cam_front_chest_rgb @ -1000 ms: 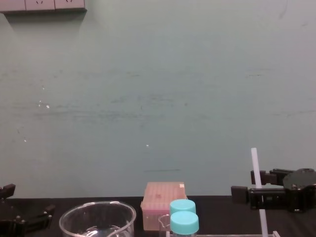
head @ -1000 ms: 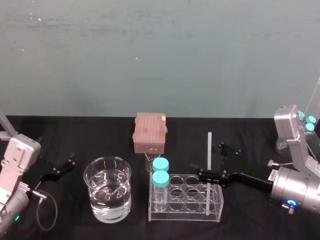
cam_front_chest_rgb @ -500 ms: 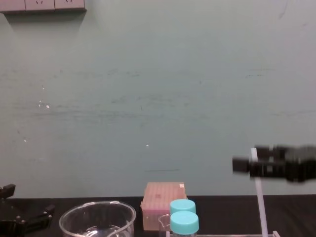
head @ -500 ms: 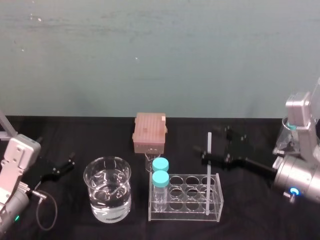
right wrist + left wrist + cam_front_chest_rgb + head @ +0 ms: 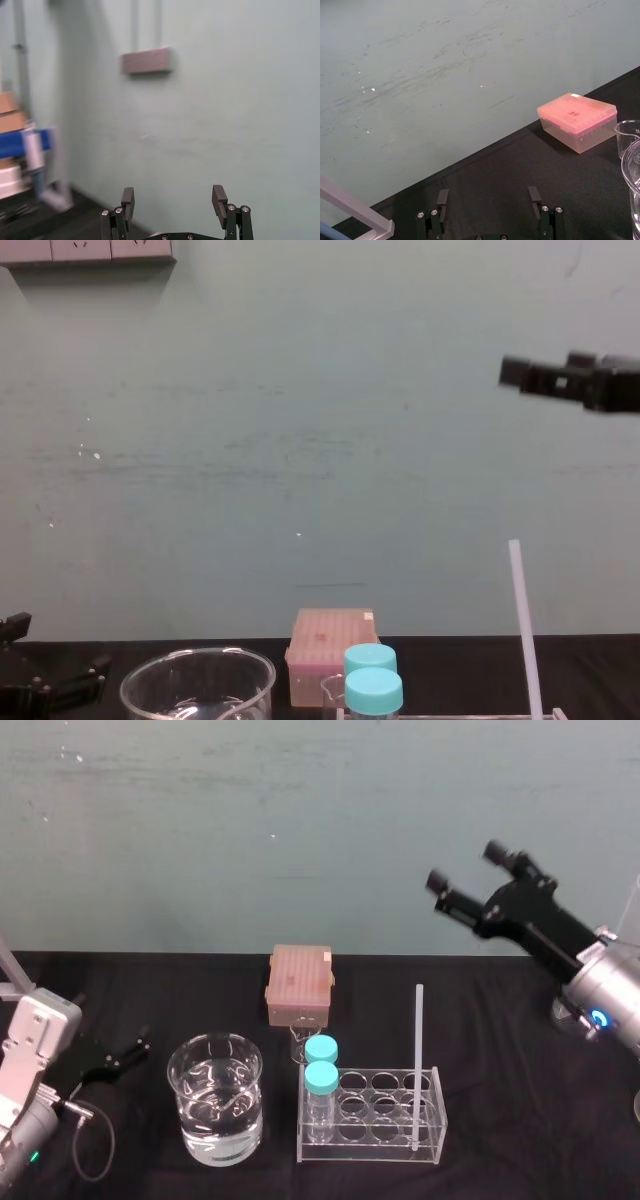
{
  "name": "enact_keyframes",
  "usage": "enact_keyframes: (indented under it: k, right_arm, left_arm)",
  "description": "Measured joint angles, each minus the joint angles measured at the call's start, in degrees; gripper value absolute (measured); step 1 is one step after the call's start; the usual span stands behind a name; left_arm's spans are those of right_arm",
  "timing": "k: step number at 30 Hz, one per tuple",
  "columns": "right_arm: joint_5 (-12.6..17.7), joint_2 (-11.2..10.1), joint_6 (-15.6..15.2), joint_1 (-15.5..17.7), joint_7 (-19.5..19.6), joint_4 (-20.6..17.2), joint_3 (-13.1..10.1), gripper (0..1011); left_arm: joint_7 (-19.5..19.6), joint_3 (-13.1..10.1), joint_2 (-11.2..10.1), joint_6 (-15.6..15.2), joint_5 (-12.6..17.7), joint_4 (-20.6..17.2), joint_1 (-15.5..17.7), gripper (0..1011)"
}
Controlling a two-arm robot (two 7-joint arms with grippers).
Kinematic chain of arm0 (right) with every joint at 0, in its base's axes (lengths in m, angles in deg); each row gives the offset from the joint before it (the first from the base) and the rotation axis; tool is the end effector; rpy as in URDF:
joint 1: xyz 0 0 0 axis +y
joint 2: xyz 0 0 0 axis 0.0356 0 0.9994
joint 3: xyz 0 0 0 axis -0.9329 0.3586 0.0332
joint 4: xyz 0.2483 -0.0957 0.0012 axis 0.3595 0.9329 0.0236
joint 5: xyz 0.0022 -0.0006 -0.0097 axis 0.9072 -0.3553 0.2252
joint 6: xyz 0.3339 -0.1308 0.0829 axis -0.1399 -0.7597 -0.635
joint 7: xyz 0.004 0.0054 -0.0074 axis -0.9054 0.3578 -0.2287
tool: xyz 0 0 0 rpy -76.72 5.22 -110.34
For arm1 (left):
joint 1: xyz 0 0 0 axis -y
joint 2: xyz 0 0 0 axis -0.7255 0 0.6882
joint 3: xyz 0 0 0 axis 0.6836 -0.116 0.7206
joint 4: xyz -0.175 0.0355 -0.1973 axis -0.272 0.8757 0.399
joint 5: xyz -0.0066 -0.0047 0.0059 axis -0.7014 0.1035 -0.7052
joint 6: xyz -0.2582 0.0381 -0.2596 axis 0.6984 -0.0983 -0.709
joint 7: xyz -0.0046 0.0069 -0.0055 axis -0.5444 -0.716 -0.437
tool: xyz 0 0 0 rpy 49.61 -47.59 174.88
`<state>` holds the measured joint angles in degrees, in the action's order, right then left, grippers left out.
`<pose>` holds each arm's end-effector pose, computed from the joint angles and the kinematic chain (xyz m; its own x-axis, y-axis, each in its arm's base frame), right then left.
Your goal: Pick up the stirring rod with one hand, then place it down.
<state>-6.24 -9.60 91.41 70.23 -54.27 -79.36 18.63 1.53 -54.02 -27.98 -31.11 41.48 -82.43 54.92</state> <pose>0.4361 -0.0311 -0.1430 0.5699 -0.8156 0.1005 0.7861 0.5767 0.2225 0.4101 0.0533 -0.2942 0.2923 0.8803 0.3738 -0.9552 0.2874 0.0701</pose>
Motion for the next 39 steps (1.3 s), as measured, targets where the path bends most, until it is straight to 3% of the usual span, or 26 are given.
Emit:
enact_keyframes:
  k: [6,11,18,27,39]
  right_arm:
    - [-6.1,4.4,0.7,-0.8,10.6,1.5,-1.6,1003]
    - [-9.0,7.2,0.1,-1.8,15.2,5.0,-2.0,1003]
    - [-10.1,9.1,-2.3,-1.9,16.1,9.3,-1.7,1003]
    - [-12.1,9.9,-4.0,-1.4,14.8,14.9,-0.8,1003]
    - [-12.7,10.0,-5.2,-1.0,13.3,16.3,-1.0,1003]
  left_arm:
    - [0.0,0.0,0.0,0.0,0.0,0.0,0.0,1005]
    - [0.0,0.0,0.0,0.0,0.0,0.0,0.0,1005]
    - [0.0,0.0,0.0,0.0,0.0,0.0,0.0,1005]
    - [0.0,0.0,0.0,0.0,0.0,0.0,0.0,1005]
    - [0.0,0.0,0.0,0.0,0.0,0.0,0.0,1005]
